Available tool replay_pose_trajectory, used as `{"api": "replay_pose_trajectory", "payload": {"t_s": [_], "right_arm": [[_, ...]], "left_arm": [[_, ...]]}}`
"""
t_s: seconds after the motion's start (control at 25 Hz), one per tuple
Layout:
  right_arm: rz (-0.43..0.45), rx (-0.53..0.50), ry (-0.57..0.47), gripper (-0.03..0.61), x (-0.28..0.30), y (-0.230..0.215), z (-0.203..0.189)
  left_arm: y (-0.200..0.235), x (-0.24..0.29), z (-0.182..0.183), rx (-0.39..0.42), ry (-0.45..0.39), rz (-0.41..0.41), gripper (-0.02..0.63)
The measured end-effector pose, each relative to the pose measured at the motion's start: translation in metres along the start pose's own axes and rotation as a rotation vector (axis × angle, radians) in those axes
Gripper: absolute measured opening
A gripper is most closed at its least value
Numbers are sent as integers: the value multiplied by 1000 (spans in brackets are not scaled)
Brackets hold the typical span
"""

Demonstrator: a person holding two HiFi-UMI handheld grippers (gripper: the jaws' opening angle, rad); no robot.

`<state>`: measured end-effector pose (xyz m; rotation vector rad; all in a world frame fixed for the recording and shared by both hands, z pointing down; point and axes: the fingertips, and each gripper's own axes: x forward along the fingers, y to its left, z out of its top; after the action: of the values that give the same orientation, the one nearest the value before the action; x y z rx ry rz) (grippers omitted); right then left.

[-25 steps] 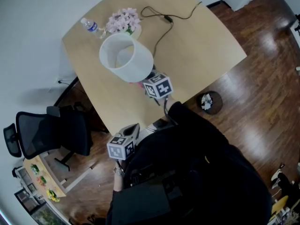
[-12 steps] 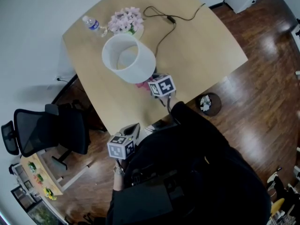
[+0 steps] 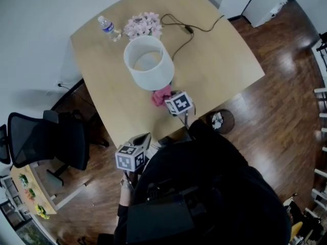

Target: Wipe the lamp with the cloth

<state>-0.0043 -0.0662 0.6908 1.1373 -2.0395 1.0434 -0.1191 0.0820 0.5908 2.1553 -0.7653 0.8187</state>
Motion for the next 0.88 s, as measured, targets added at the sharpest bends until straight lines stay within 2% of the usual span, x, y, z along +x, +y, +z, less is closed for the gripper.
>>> {"api": "replay_pose_trajectory", "payload": {"t_s": [0.16,0.36,0.6,0.88], "right_arm": [[-114,79,-10,64,-15,-49,-13],[-164,76,-117,64,-28,-80,27],[-230,52,-190,64,-62,-74,51],[-232,31,-235,64,-135,-44,23]], "left_arm": [[7,-8,-6,-9,-32,-1,2],[13,-12,-19,-15,-58,-7,2],[18,-25,-17,0,-113,-14,2],[16,-17,-7,25,-140,-61,2]]}}
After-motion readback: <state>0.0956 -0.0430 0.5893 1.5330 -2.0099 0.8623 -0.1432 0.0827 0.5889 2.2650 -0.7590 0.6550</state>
